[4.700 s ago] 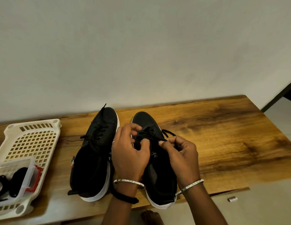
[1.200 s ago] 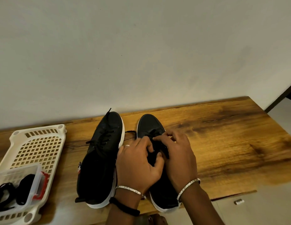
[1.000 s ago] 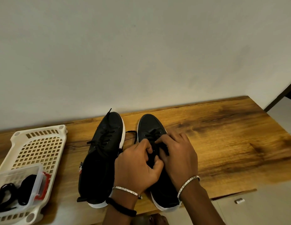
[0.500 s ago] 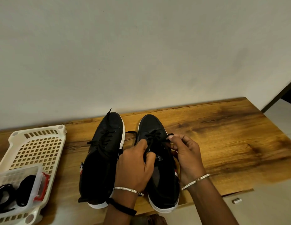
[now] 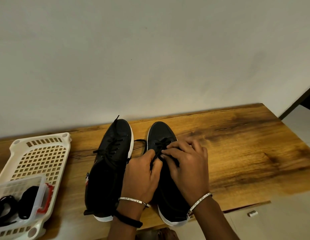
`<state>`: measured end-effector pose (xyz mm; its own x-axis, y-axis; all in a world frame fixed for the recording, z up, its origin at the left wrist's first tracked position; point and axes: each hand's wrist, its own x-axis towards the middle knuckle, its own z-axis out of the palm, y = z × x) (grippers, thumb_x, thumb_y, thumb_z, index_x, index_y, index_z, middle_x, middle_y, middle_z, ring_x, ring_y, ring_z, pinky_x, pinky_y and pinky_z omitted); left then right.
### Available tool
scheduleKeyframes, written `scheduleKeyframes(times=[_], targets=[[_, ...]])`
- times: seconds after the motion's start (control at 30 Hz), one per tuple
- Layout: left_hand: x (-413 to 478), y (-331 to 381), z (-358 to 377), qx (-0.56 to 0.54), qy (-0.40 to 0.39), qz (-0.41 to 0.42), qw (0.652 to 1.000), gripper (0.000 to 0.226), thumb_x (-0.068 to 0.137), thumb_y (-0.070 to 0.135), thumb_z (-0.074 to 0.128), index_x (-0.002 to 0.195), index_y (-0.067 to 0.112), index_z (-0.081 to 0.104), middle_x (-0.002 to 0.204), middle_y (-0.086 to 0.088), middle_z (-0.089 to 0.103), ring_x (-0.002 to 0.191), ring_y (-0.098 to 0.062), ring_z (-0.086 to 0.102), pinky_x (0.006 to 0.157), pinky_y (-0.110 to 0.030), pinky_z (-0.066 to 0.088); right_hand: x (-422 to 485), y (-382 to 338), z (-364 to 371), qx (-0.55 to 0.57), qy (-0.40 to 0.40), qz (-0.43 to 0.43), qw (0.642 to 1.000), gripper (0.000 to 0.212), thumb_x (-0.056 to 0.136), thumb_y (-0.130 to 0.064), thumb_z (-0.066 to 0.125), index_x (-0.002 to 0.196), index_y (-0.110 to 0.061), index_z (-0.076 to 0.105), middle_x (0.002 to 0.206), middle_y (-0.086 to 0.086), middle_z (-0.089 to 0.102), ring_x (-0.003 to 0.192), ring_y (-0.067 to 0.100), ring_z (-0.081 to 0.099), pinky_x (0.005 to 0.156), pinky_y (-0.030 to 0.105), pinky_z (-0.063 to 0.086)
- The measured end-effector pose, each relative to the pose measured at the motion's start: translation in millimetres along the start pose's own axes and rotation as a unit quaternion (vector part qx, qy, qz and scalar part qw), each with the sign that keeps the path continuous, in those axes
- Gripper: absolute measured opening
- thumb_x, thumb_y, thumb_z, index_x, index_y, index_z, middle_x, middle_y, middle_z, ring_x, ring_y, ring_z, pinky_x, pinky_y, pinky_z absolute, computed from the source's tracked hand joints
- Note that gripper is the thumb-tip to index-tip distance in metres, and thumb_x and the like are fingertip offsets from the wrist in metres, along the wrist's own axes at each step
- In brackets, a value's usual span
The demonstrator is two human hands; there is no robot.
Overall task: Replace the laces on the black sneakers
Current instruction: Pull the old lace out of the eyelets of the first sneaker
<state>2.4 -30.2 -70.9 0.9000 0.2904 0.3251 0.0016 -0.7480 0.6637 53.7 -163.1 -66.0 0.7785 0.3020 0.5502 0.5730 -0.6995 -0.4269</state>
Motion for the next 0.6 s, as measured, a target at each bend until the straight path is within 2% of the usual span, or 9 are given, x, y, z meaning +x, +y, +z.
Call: scheduleKeyframes(times=[0.1, 0.2, 0.23, 0.27, 0.33, 0.4, 0.43, 0.5, 0.6], targets=[[0.2, 1.1, -0.1, -0.011, 0.005, -0.002, 1.0, 0.029, 0.086, 0.04, 0.042, 0.062, 0.023, 0.039, 0.048, 0.005, 0.036, 0.044, -0.013, 0.04, 0.043, -0.018, 0.027, 2.2, -5.4, -2.6, 0.225, 0.055, 0.199, 0.952, 0.007, 0.082, -0.023, 0.081, 0.083, -0.029, 0.077, 0.088, -0.017, 0.072, 0.095, 0.012, 0.063, 0.078, 0.038, 0.051], [0.1, 1.3, -0.9, -0.024, 0.009, 0.002, 1.0, 0.029, 0.086, 0.038, 0.044, 0.061, 0.025, 0.036, 0.047, 0.005, 0.034, 0.043, -0.012, 0.038, 0.043, -0.018, 0.027, 10.5, -0.6, -12.7, 0.529, 0.091, 0.486, 0.69, 0.007, 0.084, -0.017, 0.079, 0.079, -0.015, 0.074, 0.072, -0.006, 0.072, 0.068, 0.015, 0.068, 0.061, 0.032, 0.056], [0.0, 0.7, -0.9, -0.027, 0.01, 0.001, 1.0, 0.029, 0.085, 0.037, 0.045, 0.061, 0.025, 0.036, 0.047, 0.004, 0.034, 0.043, -0.012, 0.037, 0.043, -0.019, 0.026, 10.8, 2.6, -14.9, 0.556, 0.077, 0.533, 0.633, 0.011, 0.085, -0.018, 0.078, 0.077, -0.013, 0.072, 0.068, -0.002, 0.069, 0.059, 0.016, 0.064, 0.056, 0.029, 0.053], [0.0, 0.5, -0.6, -0.028, 0.011, 0.0, 1.0, 0.029, 0.085, 0.037, 0.045, 0.061, 0.024, 0.036, 0.047, 0.004, 0.034, 0.043, -0.012, 0.037, 0.043, -0.02, 0.026, 10.9, 5.4, -15.4, 0.545, 0.056, 0.55, 0.63, 0.013, 0.086, -0.019, 0.078, 0.077, -0.014, 0.07, 0.069, 0.0, 0.068, 0.058, 0.017, 0.064, 0.055, 0.028, 0.052], [0.0, 0.8, 0.0, -0.027, 0.011, 0.0, 1.0, 0.029, 0.085, 0.037, 0.045, 0.061, 0.023, 0.036, 0.047, 0.003, 0.034, 0.042, -0.012, 0.036, 0.043, -0.023, 0.027, 8.0, 11.5, -10.7, 0.413, 0.035, 0.488, 0.768, 0.01, 0.083, -0.024, 0.08, 0.087, -0.022, 0.071, 0.088, -0.004, 0.07, 0.083, 0.021, 0.068, 0.069, 0.032, 0.053], [0.4, 1.9, -0.2, -0.022, 0.011, 0.005, 1.0, 0.029, 0.085, 0.038, 0.045, 0.061, 0.024, 0.036, 0.047, 0.004, 0.034, 0.043, -0.013, 0.037, 0.043, -0.025, 0.028, 8.3, 6.9, -11.1, 0.211, 0.021, 0.325, 0.922, 0.028, 0.081, -0.034, 0.078, 0.107, -0.032, 0.068, 0.112, -0.012, 0.063, 0.11, 0.016, 0.056, 0.086, 0.035, 0.046], [0.7, 2.1, -0.4, -0.019, 0.011, 0.008, 1.0, 0.029, 0.085, 0.038, 0.045, 0.062, 0.025, 0.035, 0.048, 0.005, 0.034, 0.043, -0.013, 0.037, 0.043, -0.025, 0.028, 9.3, 3.7, -11.2, 0.15, 0.007, 0.231, 0.961, 0.031, 0.08, -0.038, 0.074, 0.11, -0.035, 0.067, 0.116, -0.014, 0.059, 0.114, 0.014, 0.05, 0.089, 0.036, 0.042], [0.6, 1.6, -0.9, -0.018, 0.01, 0.01, 1.0, 0.028, 0.086, 0.038, 0.045, 0.063, 0.024, 0.037, 0.049, 0.004, 0.035, 0.044, -0.014, 0.039, 0.044, -0.029, 0.031, 8.5, -2.3, -9.6, 0.092, -0.046, 0.117, 0.988, 0.026, 0.077, -0.041, 0.067, 0.103, -0.038, 0.069, 0.115, -0.017, 0.058, 0.114, 0.013, 0.047, 0.087, 0.038, 0.038], [0.5, 0.4, -0.5, -0.023, 0.008, 0.01, 1.0, 0.029, 0.086, 0.039, 0.045, 0.063, 0.021, 0.039, 0.05, 0.003, 0.037, 0.044, -0.015, 0.04, 0.043, -0.028, 0.032, -0.1, -0.7, -1.3, 0.04, -0.084, 0.062, 0.994, 0.016, 0.08, -0.034, 0.071, 0.096, -0.035, 0.07, 0.108, -0.019, 0.062, 0.107, 0.014, 0.051, 0.081, 0.035, 0.034]])
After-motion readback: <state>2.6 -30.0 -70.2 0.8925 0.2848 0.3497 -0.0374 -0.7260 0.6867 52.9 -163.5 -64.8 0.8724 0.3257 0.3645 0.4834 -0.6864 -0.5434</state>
